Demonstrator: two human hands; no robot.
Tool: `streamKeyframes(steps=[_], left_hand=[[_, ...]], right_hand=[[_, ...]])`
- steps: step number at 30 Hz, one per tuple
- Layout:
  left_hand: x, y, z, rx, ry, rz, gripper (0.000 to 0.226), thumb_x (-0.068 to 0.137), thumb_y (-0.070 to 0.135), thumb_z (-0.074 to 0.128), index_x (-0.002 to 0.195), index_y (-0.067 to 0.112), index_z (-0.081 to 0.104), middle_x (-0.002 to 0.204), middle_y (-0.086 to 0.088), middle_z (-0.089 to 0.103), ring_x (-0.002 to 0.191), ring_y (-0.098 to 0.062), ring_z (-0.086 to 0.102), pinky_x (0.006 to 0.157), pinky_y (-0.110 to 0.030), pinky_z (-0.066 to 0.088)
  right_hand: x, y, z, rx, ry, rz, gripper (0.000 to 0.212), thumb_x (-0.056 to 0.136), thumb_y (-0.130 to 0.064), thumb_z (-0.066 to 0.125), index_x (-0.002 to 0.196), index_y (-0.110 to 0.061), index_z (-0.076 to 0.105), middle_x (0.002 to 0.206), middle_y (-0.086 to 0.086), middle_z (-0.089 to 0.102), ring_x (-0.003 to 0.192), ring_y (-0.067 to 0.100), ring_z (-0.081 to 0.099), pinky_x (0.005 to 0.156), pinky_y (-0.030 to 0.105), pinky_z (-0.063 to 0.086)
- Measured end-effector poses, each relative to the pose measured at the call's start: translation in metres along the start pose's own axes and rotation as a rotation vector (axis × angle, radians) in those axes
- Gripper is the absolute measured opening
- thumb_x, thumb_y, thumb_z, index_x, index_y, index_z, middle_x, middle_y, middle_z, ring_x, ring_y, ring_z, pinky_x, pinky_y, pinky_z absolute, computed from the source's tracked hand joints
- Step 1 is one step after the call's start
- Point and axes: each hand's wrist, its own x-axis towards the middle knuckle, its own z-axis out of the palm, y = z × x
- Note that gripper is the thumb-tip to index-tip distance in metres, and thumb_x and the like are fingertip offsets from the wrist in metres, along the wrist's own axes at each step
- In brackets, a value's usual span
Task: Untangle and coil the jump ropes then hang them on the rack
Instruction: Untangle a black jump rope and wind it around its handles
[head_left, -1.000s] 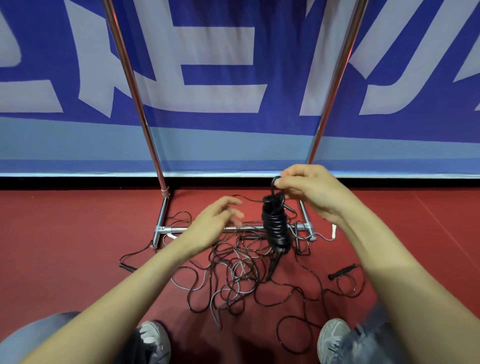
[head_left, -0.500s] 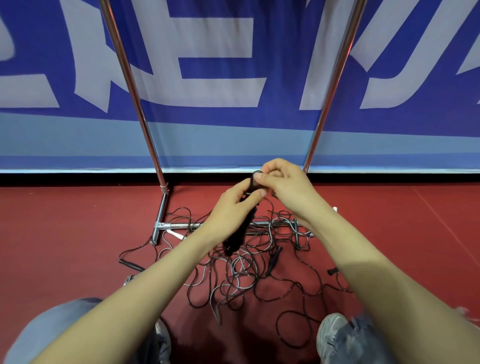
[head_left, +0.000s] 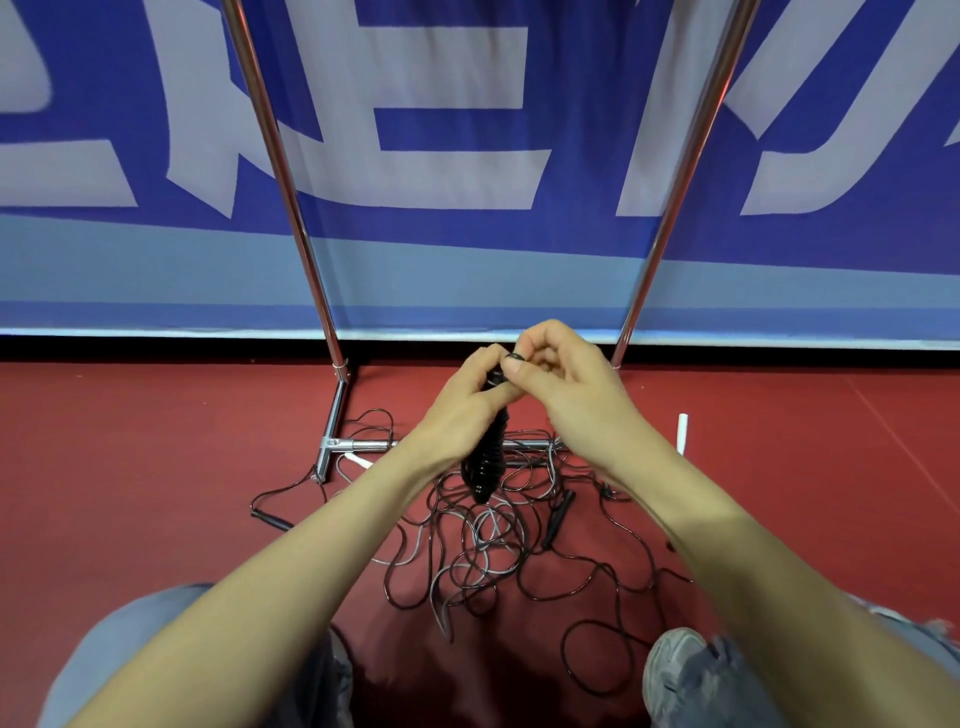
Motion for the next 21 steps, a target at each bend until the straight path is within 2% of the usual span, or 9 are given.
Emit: streamKeyframes(steps=[3,5,8,11,15,18,21], left_hand=[[0.001,-0.005,-0.002,0.145,-0.003,0.029,0.013,0.083,0.012,0.062,0.094,0.007,0.057,0.092,-0.003,0.046,0.083,-0.011,0.045,0.079,-0.029,0.037],[0.0,-0.009,-0.001,0.27,0.046,0.094,0.021,0.08,0.003,0.063,0.098,0.015,0.06,0.09,0.003,0.047,0.079,-0.002,0.045,0.077,-0.02,0.036],[-0.007,-0.008,-0.001,0.242,0.074,0.122,0.022,0.078,0.01,0.076,0.096,0.019,0.067,0.092,0.006,0.05,0.082,0.0,0.05,0.078,-0.01,0.037],[-0.013,-0.004,-0.003,0.172,-0.005,0.043,0.02,0.076,0.023,0.08,0.092,0.021,0.068,0.097,0.004,0.052,0.089,-0.002,0.054,0.085,-0.013,0.039],[-0.015,0.002,-0.006,-0.032,-0.148,-0.072,0.018,0.085,0.031,0.063,0.101,0.023,0.069,0.107,-0.008,0.06,0.094,-0.006,0.055,0.089,-0.021,0.04],[-0.015,-0.001,-0.006,0.13,-0.154,-0.017,0.011,0.088,0.032,0.068,0.099,0.028,0.068,0.099,0.001,0.063,0.09,-0.008,0.056,0.086,-0.025,0.041],[-0.017,-0.008,-0.002,0.281,-0.089,0.055,0.016,0.085,0.037,0.07,0.091,0.023,0.067,0.088,0.003,0.063,0.081,-0.01,0.055,0.079,-0.028,0.042]], right_hand=[[0.002,0.001,-0.004,0.077,0.0,0.056,0.019,0.093,-0.004,0.057,0.081,-0.017,0.051,0.076,0.004,0.055,0.071,0.012,0.052,0.073,0.024,0.042],[0.007,0.0,-0.009,0.134,0.016,0.078,0.019,0.093,-0.002,0.055,0.081,-0.016,0.049,0.073,0.003,0.057,0.06,0.006,0.053,0.065,0.018,0.044],[0.014,-0.001,-0.02,0.101,0.054,0.097,0.019,0.095,-0.004,0.054,0.082,-0.016,0.049,0.071,0.0,0.061,0.057,0.006,0.054,0.06,0.019,0.044],[0.016,0.004,-0.023,0.071,0.041,0.137,0.018,0.095,-0.006,0.055,0.082,-0.017,0.049,0.073,0.002,0.064,0.063,0.013,0.054,0.061,0.023,0.044],[0.017,0.004,-0.028,0.007,0.052,0.129,0.018,0.094,-0.007,0.057,0.081,-0.017,0.051,0.073,0.001,0.064,0.061,0.011,0.056,0.061,0.018,0.045],[0.016,0.005,-0.031,0.065,0.08,0.149,0.017,0.093,-0.004,0.058,0.081,-0.015,0.052,0.07,0.002,0.062,0.065,0.013,0.057,0.064,0.021,0.046],[0.013,0.005,-0.027,0.075,0.075,0.149,0.016,0.093,-0.003,0.057,0.081,-0.013,0.052,0.068,0.004,0.061,0.063,0.014,0.055,0.062,0.019,0.046]])
